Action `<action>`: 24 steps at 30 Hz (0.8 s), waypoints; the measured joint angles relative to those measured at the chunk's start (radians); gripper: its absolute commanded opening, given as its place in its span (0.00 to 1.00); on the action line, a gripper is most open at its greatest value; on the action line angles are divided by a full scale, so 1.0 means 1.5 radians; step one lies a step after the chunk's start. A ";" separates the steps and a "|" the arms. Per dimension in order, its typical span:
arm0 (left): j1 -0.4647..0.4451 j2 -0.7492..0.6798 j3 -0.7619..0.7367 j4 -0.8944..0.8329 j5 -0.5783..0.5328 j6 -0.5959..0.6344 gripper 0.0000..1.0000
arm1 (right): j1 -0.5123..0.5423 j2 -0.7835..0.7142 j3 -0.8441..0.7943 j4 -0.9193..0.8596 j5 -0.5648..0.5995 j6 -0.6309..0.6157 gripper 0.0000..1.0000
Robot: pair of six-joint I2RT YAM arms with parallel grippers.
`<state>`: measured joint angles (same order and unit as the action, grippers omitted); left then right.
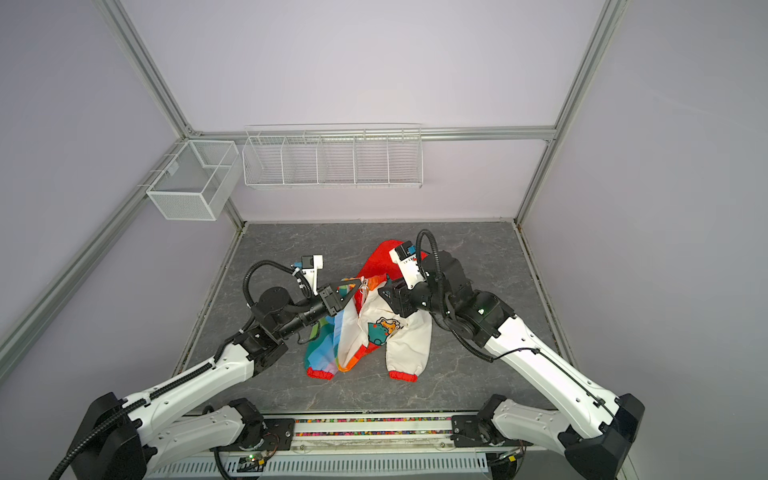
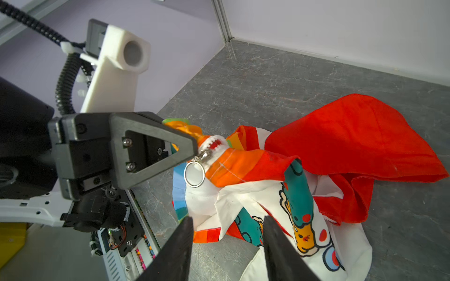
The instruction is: Zip up the jacket
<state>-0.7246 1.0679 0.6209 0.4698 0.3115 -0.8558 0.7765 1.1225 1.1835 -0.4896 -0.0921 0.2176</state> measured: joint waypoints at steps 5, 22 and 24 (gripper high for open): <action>0.000 -0.022 0.023 -0.066 0.000 0.000 0.00 | 0.050 0.025 0.037 -0.038 0.060 -0.066 0.53; 0.000 -0.056 0.086 -0.225 0.000 -0.028 0.00 | 0.166 0.075 0.054 -0.021 0.199 -0.240 0.42; 0.000 -0.056 0.087 -0.228 0.001 -0.031 0.00 | 0.178 0.075 0.054 -0.013 0.211 -0.259 0.41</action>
<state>-0.7246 0.9844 0.7509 0.1280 0.3122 -0.9028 1.0439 1.2346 1.2652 -0.5087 0.2249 -0.1703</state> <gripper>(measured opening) 0.047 0.418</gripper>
